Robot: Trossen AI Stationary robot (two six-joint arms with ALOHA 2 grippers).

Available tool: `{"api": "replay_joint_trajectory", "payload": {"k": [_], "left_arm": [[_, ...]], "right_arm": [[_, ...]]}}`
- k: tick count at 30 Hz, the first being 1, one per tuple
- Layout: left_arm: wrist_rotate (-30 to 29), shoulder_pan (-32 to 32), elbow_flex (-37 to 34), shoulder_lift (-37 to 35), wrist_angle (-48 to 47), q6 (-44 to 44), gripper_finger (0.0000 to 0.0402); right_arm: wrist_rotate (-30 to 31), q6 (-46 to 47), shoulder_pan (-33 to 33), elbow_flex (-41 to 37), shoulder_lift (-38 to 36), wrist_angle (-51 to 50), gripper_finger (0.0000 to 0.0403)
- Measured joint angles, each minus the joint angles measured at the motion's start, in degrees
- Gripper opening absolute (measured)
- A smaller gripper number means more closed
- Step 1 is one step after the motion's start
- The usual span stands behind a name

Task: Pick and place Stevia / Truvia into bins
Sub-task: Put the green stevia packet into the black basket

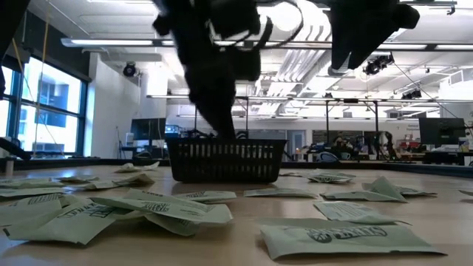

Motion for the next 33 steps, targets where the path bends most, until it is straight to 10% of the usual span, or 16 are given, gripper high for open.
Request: {"api": "replay_joint_trajectory", "payload": {"k": [33], "left_arm": [[-2.97, 0.31, 2.45, 0.54, -6.21, 0.41, 0.0129]], "right_arm": [[0.07, -1.38, -0.84, -0.46, 0.00, -1.23, 0.0169]]}}
